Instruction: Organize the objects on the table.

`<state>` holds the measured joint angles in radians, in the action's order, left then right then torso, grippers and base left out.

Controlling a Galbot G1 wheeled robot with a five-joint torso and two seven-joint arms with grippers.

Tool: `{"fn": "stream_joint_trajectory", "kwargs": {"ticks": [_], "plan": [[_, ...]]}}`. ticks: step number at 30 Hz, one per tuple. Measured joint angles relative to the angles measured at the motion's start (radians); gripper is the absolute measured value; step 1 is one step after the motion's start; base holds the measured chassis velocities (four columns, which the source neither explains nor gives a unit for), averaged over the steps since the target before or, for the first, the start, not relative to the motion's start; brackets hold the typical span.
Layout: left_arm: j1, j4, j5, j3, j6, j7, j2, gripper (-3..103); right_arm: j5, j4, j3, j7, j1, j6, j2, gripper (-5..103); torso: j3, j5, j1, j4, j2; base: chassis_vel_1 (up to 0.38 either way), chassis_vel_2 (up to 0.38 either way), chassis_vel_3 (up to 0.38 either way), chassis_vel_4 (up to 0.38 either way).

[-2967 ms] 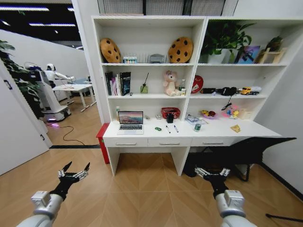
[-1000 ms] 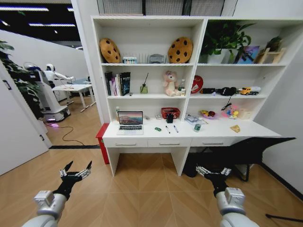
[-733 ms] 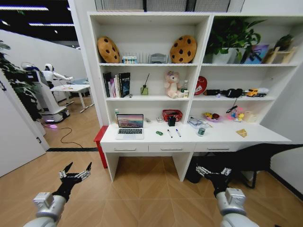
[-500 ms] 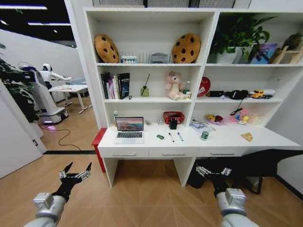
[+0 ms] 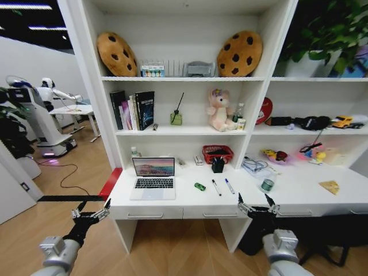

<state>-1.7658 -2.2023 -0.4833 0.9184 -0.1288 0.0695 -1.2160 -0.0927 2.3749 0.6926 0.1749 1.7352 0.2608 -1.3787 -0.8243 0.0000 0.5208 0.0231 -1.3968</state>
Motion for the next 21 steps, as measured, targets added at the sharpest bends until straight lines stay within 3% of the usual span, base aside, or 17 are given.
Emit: {"fn": "stream_joint_trajectory", "kwargs": {"ticks": [4, 5, 6, 8, 10, 12, 14, 20, 21], "plan": [[0.004, 0.005, 0.01, -0.004, 0.01, -0.004, -0.007, 103, 0.013, -0.007, -0.002, -0.007, 0.0, -0.007, 0.001, 100, 0.0, -0.0003, 0.001, 0.0, 0.0, -0.314, 0.343, 0.347, -0.328], [0.011, 0.008, 0.021, -0.004, 0.025, -0.004, -0.011, 94, 0.017, -0.009, -0.003, -0.008, -0.001, -0.007, 0.001, 100, 0.0, 0.0003, 0.001, 0.0, 0.0, -0.298, 0.267, 0.22, -0.28], [0.011, 0.008, 0.021, -0.004, 0.025, -0.004, -0.011, 94, 0.017, -0.009, -0.003, -0.008, -0.001, -0.007, 0.001, 100, 0.0, 0.0003, 0.001, 0.0, 0.0, -0.298, 0.267, 0.22, -0.28], [0.019, 0.007, 0.021, -0.008, 0.027, -0.003, -0.012, 84, 0.019, -0.012, -0.005, -0.008, -0.003, -0.006, 0.001, 100, 0.0, -0.0002, 0.001, -0.0001, 0.0, -0.151, 0.205, 0.074, -0.111], [0.024, 0.005, 0.021, -0.01, 0.027, -0.003, -0.013, 84, 0.02, -0.013, -0.006, -0.008, -0.004, -0.005, 0.001, 100, 0.0, 0.0, 0.001, -0.0002, 0.0, -0.108, 0.085, 0.034, -0.074], [0.038, 0.004, 0.021, -0.017, 0.027, -0.002, -0.013, 67, 0.021, -0.014, -0.007, -0.008, -0.004, -0.001, 0.001, 100, 0.0, -0.0002, 0.0, -0.0003, 0.0, -0.04, 0.038, 0.0, 0.034], [0.044, 0.004, 0.021, -0.021, 0.027, 0.001, -0.012, 67, 0.021, -0.014, -0.007, -0.008, -0.002, 0.0, 0.001, 100, 0.0, 0.0003, -0.001, -0.0002, 0.0, 0.019, -0.041, -0.006, 0.05], [0.066, 0.004, 0.021, -0.029, -0.002, 0.003, 0.006, 40, 0.021, -0.016, 0.004, 0.0, 0.001, 0.004, 0.002, 100, 0.0, -0.0001, -0.001, 0.0, -0.001, 0.049, -0.075, -0.032, 0.044], [0.066, 0.004, 0.021, -0.029, -0.002, 0.003, 0.006, 40, 0.021, -0.016, 0.004, 0.0, 0.001, 0.004, 0.002, 100, 0.0, -0.0001, -0.001, 0.0, -0.001, 0.031, -0.028, -0.051, 0.009]]}}
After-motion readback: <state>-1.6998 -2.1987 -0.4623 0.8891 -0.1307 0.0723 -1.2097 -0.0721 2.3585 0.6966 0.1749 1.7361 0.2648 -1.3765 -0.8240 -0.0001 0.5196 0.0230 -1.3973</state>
